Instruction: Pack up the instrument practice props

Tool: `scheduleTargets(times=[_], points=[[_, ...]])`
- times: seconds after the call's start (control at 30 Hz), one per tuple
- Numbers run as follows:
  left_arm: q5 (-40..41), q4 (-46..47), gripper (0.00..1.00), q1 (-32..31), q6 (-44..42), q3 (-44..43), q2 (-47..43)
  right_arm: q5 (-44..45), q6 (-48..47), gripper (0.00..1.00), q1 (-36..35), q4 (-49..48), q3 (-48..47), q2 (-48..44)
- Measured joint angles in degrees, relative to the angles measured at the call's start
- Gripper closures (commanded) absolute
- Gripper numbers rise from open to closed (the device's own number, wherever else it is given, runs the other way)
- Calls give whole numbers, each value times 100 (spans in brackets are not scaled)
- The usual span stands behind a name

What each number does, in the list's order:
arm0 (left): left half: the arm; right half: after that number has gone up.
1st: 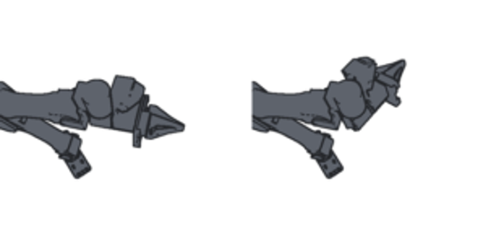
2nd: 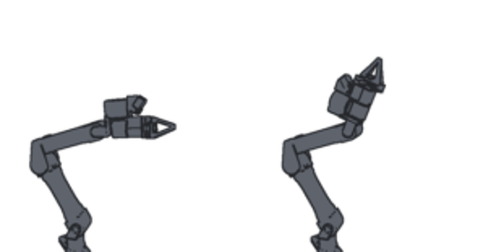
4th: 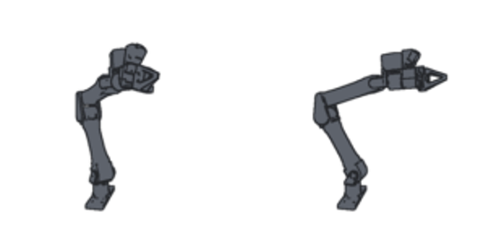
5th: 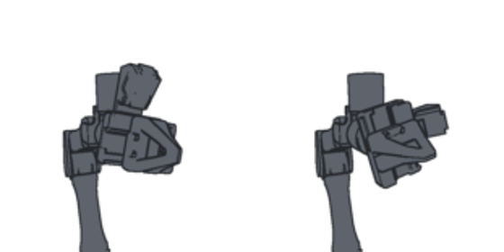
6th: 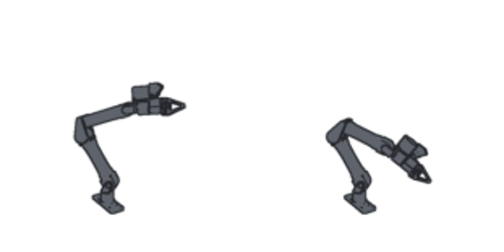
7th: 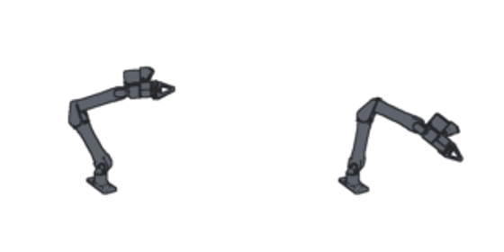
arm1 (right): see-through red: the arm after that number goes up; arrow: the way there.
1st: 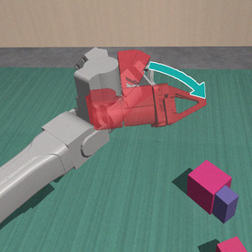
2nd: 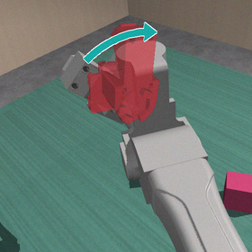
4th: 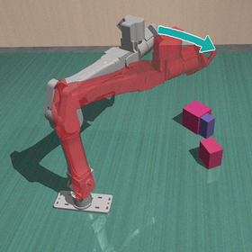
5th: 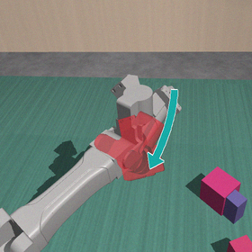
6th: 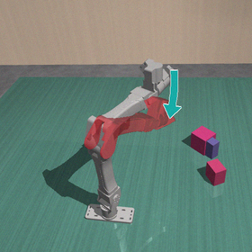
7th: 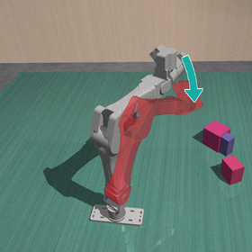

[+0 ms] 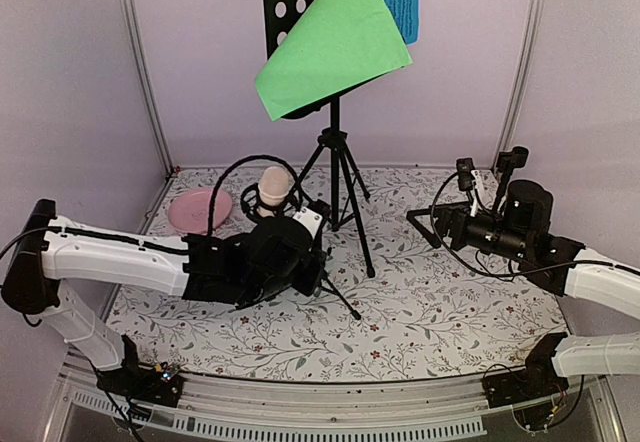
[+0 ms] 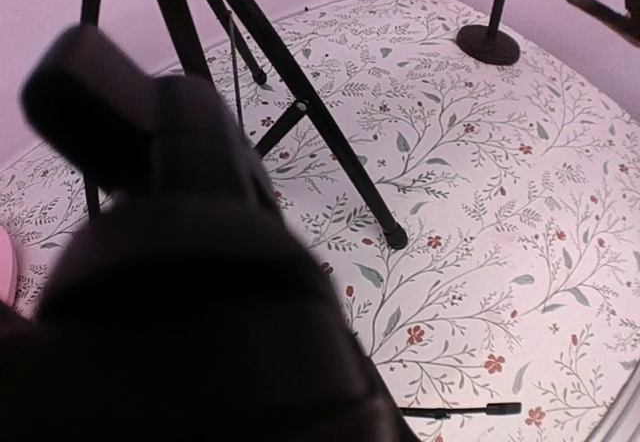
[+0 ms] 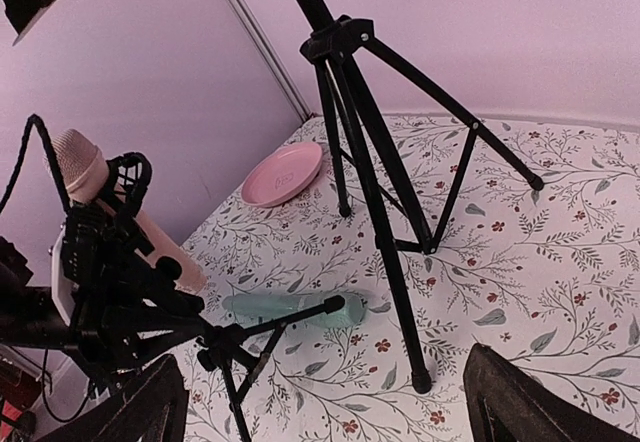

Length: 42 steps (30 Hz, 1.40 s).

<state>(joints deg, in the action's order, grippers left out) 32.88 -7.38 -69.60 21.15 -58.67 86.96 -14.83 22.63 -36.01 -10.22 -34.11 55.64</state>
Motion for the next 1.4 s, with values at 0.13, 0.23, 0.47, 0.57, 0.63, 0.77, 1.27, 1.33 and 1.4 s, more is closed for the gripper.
scheduleTargets(times=[0.13, 0.23, 0.47, 0.57, 0.63, 0.77, 1.27, 1.33, 1.4], points=[[33, 116, 84, -229, 4, -181, 575, 153, -35, 2, 0, 0, 0, -199], [-26, 278, 84, -332, 11, -291, 975, 273, -63, 2, 0, 0, 0, -258], [-59, 787, 84, -514, 74, -483, 1683, 422, -85, 2, 0, 0, 0, -260], [-52, 1056, 82, -525, 127, -540, 1853, 420, -83, 2, 0, 0, 0, -254], [-44, 1174, 79, -525, 155, -542, 1906, 420, -83, 2, 0, 0, 0, -251], [-11, 1305, 69, -546, 186, -542, 1958, 420, -83, 2, 0, 0, 0, -227], [48, 1506, 14, -876, 164, -542, 2035, 468, -105, 2, 0, 7, 0, -258], [24, 1471, 9, -892, 151, -544, 2031, 479, -107, 2, 0, 11, 0, -256], [-20, 1362, 6, -907, 142, -546, 1985, 492, -109, 2, 0, 15, 0, -256]])
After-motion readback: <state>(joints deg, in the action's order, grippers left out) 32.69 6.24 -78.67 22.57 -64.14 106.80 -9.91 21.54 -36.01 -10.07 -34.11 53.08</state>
